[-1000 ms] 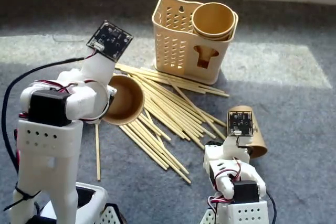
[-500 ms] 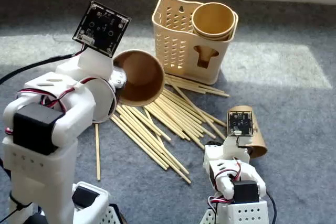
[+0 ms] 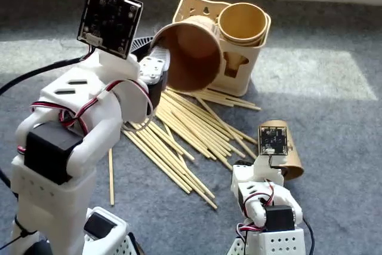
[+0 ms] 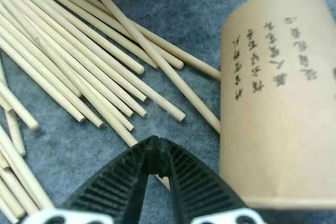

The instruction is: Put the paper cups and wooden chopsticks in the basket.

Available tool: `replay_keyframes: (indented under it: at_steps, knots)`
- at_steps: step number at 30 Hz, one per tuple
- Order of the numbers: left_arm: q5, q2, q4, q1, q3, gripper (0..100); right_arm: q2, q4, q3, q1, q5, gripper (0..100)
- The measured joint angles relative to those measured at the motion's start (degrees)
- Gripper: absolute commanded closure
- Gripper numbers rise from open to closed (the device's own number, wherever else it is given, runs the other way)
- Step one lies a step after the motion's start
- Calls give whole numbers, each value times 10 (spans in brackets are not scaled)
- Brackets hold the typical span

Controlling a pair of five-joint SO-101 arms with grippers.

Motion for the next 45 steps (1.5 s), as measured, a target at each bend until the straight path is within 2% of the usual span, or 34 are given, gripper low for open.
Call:
replay_keyframes:
  at_steps: [6, 17, 27, 30, 36, 45]
  knots:
    - [4, 46, -76, 31, 1, 994, 0, 0, 0, 0, 0, 992]
    - [4, 162, -197, 33, 2, 994, 0, 0, 0, 0, 0, 992]
    - [4, 274, -273, 33, 2, 993, 0, 0, 0, 0, 0, 992]
    - [4, 289, -283, 33, 2, 986, 0, 0, 0, 0, 0, 992]
    - [4, 297, -285, 33, 2, 818, 0, 0, 0, 0, 0, 992]
    - [4, 297, -289, 33, 2, 816, 0, 0, 0, 0, 0, 992]
